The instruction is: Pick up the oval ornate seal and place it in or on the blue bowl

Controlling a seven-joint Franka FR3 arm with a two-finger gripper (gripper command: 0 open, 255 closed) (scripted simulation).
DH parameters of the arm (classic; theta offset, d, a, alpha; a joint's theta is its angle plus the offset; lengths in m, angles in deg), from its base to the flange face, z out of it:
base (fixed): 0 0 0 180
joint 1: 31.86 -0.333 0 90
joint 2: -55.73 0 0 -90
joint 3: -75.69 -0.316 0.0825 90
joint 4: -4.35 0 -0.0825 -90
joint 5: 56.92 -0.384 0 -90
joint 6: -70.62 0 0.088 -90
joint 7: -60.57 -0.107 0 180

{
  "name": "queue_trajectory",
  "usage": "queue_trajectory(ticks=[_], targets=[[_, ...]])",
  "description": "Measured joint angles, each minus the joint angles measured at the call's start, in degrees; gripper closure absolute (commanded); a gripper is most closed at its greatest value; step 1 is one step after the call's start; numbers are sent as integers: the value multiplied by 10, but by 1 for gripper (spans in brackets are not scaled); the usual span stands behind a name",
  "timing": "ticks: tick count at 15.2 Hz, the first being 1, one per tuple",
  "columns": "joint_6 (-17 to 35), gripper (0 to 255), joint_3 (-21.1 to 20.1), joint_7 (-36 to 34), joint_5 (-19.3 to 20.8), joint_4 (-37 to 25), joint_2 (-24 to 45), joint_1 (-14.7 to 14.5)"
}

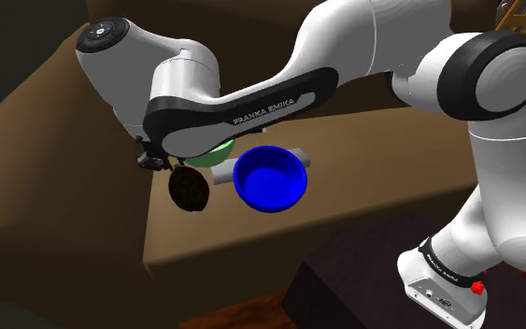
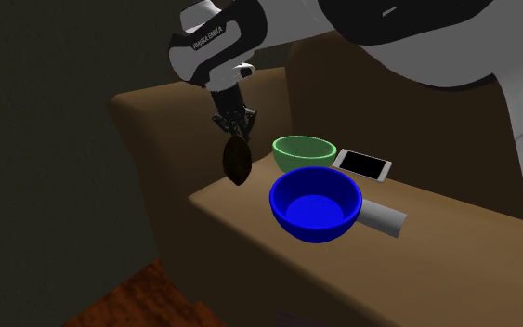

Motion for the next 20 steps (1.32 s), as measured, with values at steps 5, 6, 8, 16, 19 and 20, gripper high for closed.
queue_trajectory(ticks=[5,6,8,16,19,20], targets=[[-27,255,-4,13,-8,-20,-11,-1],[-35,255,-4,16,-9,-29,-10,-4],[-47,255,-6,20,-11,-40,-13,-6],[-13,255,-26,45,-50,84,-118,72],[29,255,-33,66,-80,177,-186,125],[36,255,-34,76,-89,196,-205,138]])
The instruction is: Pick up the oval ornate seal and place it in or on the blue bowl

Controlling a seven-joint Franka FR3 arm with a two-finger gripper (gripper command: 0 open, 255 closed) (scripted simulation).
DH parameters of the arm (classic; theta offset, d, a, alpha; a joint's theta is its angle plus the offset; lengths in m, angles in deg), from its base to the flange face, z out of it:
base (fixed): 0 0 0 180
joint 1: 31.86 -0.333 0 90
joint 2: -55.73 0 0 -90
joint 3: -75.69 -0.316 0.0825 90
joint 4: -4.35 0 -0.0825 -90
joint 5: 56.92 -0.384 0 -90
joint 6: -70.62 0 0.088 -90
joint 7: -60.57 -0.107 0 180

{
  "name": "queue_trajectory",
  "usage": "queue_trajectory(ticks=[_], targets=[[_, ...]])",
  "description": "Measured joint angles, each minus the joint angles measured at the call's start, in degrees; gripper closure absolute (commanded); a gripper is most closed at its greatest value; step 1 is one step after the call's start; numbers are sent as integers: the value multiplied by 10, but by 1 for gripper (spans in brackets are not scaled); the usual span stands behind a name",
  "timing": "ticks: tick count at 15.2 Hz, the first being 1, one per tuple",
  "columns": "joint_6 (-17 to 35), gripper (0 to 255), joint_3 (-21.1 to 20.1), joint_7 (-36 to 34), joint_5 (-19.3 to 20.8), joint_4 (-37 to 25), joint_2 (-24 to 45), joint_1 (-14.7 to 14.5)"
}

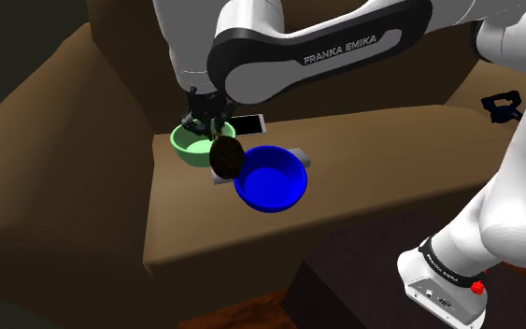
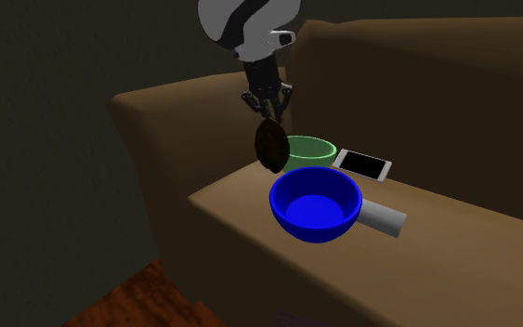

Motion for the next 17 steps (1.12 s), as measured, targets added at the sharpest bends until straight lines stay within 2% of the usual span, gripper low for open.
queue_trajectory(ticks=[3,8,11,17], targets=[[37,255,-1,41,-42,86,-78,50],[88,255,18,118,-103,193,-179,103],[105,255,35,158,-130,234,-222,118],[146,255,37,150,-122,273,-219,121]])
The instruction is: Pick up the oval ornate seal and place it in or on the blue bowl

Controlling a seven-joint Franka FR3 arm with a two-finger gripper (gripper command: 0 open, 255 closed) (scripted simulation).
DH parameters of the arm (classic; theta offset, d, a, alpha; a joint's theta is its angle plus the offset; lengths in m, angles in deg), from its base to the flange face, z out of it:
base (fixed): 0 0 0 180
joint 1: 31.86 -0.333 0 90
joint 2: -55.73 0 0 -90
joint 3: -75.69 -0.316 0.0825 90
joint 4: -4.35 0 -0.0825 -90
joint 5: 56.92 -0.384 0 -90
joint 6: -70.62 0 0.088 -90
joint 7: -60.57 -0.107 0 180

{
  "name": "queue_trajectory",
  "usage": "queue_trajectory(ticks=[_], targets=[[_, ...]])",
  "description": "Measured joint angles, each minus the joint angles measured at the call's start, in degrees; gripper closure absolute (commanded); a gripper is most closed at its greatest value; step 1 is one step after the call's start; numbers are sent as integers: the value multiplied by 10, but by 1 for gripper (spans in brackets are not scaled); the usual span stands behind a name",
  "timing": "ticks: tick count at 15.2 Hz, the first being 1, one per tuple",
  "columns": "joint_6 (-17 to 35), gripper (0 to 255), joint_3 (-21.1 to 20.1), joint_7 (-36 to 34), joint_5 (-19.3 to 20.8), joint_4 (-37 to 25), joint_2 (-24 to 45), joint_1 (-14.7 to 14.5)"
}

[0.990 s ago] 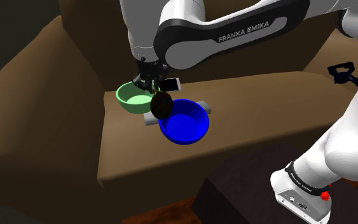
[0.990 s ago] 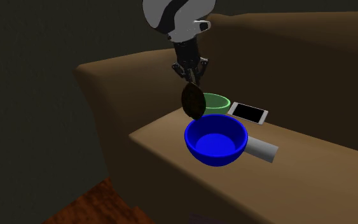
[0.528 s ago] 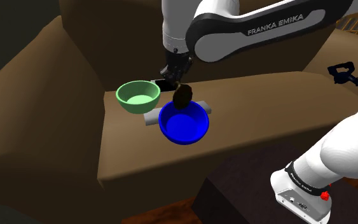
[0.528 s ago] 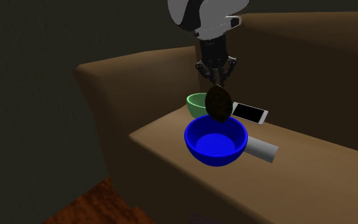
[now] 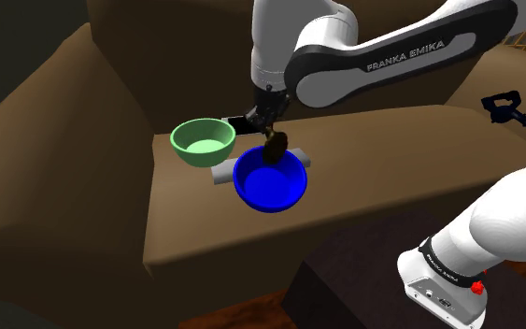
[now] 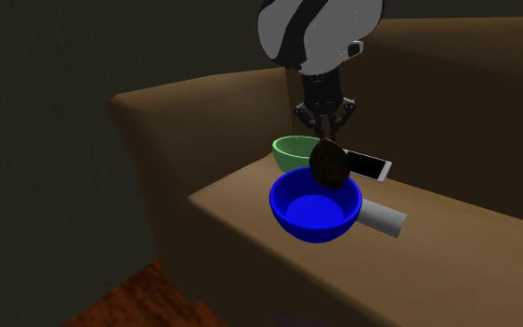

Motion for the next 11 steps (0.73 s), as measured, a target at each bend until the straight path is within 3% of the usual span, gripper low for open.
queue_trajectory(ticks=[11], targets=[[70,255,-1,-47,47,42,43,1]])
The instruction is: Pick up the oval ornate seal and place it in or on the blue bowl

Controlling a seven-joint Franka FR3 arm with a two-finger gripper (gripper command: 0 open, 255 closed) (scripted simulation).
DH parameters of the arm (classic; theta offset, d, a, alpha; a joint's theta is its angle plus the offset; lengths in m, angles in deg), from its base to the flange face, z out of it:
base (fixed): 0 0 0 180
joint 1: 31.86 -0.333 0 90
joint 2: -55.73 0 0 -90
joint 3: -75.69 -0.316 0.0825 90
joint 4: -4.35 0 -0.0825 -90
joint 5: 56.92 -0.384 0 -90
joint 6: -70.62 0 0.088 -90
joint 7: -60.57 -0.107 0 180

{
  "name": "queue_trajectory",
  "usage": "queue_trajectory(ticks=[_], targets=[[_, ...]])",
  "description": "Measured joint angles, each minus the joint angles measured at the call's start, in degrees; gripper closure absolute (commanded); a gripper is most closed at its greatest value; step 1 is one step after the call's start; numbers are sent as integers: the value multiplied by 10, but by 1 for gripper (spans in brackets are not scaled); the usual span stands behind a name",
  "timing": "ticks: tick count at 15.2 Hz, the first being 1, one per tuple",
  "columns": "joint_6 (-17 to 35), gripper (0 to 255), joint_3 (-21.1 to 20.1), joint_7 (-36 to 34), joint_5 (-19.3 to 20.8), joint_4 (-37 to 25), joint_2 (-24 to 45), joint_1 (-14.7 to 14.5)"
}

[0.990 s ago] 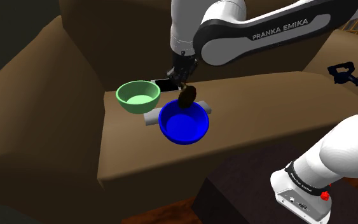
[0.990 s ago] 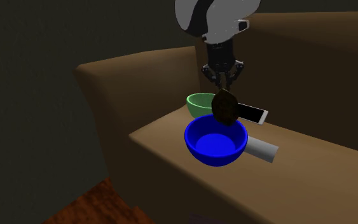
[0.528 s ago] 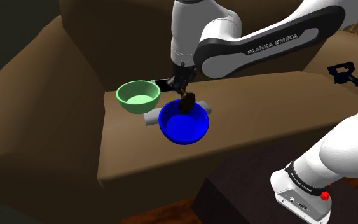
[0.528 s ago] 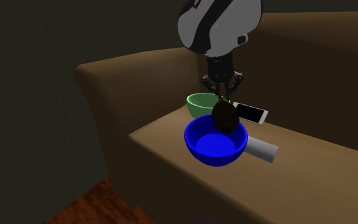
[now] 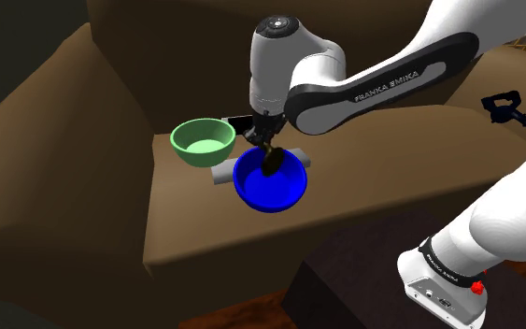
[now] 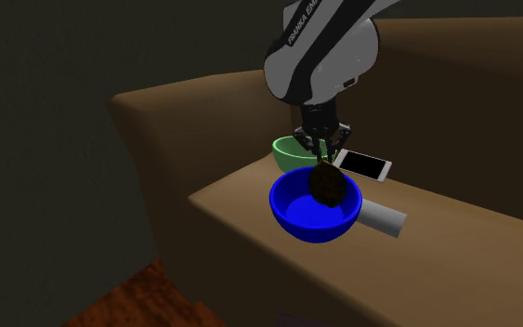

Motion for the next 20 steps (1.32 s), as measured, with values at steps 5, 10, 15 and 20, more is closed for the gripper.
queue_trajectory(ticks=[5,10,15,20], targets=[[12,255,0,-10,11,5,8,0],[13,0,0,-11,12,5,9,0],[13,0,0,-11,11,6,9,0],[-42,0,-6,21,-34,-18,-34,-5]])
